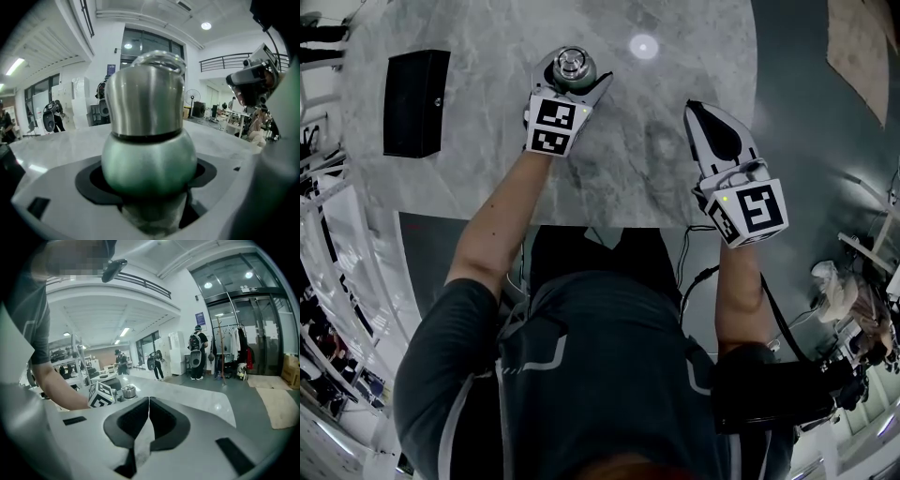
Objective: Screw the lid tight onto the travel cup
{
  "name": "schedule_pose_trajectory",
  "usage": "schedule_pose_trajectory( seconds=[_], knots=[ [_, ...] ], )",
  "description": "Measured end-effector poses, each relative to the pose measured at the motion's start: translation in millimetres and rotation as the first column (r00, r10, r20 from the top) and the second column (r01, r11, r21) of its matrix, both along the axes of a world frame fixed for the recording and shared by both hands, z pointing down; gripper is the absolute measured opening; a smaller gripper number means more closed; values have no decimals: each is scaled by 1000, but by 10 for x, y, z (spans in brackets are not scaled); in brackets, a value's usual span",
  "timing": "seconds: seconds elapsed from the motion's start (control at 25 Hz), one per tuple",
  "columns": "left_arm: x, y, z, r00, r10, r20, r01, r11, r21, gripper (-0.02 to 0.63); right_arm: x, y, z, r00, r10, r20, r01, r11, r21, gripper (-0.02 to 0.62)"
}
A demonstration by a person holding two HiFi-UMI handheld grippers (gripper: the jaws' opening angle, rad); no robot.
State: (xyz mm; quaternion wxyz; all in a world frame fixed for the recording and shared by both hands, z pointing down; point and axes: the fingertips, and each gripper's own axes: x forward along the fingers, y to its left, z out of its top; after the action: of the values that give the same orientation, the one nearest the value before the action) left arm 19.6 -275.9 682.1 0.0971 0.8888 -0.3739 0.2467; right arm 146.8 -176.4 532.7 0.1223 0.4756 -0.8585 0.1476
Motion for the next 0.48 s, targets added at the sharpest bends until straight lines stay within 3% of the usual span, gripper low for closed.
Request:
schedule_pose_trajectory(
  seconds=[0.16,0.32,0.48],
  knots=[
    [-26,49,58,999,12,47,-11,1000,-12,403,16,35,-42,1000,-4,0,4,1000,1,31],
    [18,137,33,999,39,6,-39,999,-31,403,38,96,-116,1000,-14,-8,14,1000,5,31],
    [-64,235,28,1000,19,22,-17,998,-68,407,19,162,-269,999,-30,-12,30,999,14,32]
  ],
)
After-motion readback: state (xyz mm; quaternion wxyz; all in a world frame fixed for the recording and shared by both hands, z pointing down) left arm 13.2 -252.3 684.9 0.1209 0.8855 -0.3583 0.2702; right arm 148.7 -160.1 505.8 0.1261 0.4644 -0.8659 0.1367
